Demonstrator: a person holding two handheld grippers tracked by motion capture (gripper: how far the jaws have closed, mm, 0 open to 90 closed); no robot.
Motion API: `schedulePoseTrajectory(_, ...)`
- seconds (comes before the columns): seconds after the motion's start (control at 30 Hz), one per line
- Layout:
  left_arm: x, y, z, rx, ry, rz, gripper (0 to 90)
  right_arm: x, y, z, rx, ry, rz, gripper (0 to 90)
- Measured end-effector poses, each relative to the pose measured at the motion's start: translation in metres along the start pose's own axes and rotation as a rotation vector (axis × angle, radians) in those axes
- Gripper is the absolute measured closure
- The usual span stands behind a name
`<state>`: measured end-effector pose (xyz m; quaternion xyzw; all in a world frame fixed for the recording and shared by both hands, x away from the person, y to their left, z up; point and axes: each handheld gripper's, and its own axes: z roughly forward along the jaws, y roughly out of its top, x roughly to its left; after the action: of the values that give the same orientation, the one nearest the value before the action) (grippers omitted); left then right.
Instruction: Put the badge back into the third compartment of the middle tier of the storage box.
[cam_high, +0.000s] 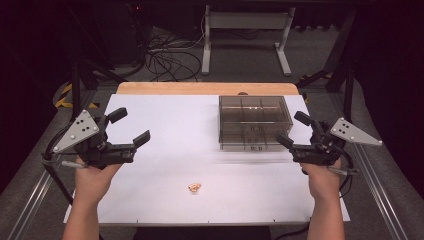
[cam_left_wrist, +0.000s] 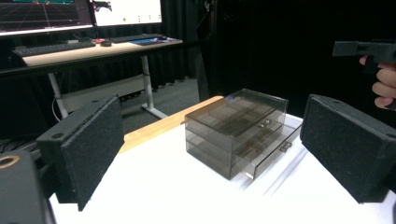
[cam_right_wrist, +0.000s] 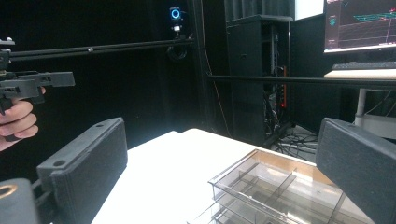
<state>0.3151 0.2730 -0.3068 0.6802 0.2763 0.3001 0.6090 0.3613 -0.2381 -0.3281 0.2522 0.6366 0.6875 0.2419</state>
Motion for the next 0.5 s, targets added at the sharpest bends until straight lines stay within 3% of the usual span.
schedulePoseTrajectory(0.5,-0.0100,-0.0086,0.0085,0.074,-0.002,0.072,16.7,0.0010,0.0017,-0.0012,0.012,-0.010,-0.018,3.4)
